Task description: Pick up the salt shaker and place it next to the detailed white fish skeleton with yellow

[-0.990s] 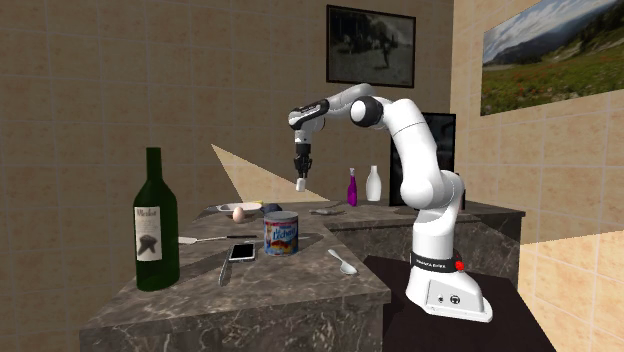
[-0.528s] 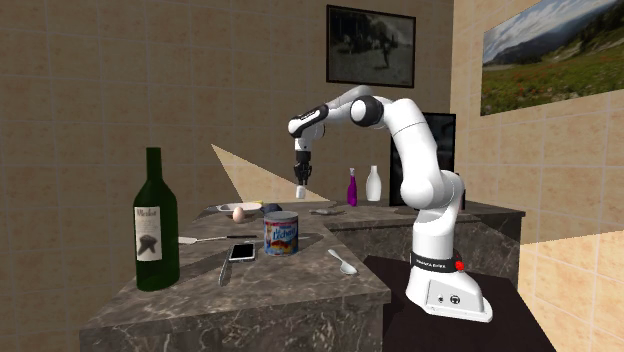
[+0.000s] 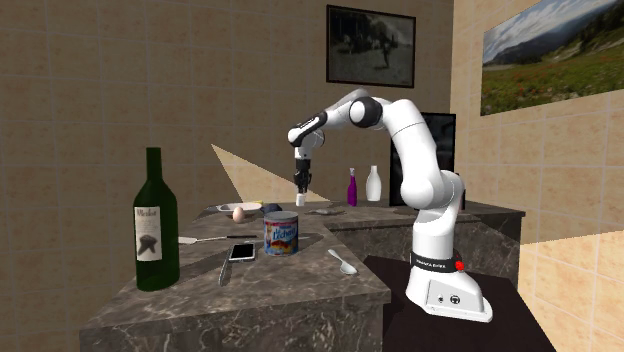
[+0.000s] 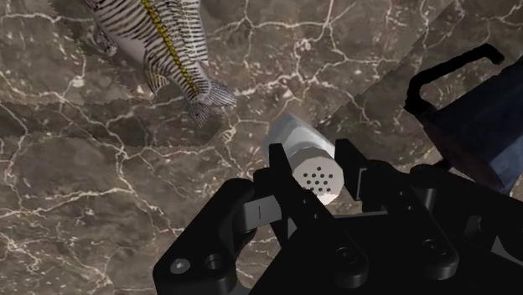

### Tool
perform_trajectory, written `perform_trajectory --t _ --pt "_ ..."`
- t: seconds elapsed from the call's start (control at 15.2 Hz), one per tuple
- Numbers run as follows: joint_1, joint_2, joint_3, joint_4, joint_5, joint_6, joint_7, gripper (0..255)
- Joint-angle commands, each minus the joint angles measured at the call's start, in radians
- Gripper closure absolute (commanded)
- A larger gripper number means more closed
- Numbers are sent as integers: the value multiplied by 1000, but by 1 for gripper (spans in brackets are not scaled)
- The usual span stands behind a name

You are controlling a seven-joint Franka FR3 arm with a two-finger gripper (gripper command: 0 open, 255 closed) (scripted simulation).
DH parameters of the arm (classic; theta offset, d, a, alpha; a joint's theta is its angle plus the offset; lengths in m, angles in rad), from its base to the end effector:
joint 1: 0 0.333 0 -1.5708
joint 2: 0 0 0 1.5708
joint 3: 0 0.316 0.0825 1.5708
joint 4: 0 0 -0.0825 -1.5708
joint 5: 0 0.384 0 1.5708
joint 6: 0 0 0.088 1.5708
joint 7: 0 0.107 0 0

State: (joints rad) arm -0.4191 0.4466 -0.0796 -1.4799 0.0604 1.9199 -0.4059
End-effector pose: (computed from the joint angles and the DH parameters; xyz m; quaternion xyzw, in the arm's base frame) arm 0.6091 -0.3174 0.4192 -0.9985 0.0529 -0.0026 0.0112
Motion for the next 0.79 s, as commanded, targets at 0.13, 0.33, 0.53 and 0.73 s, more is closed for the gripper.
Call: perform_trajectory --t 0.13,0.33,0.53,0.73 --pt "-1 13 0 -34 2 48 -4 255" --pt "-1 26 1 -60 4 87 -6 255" --pt "-1 26 1 -60 4 87 -6 255" --pt "-1 26 1 -60 4 87 -6 255"
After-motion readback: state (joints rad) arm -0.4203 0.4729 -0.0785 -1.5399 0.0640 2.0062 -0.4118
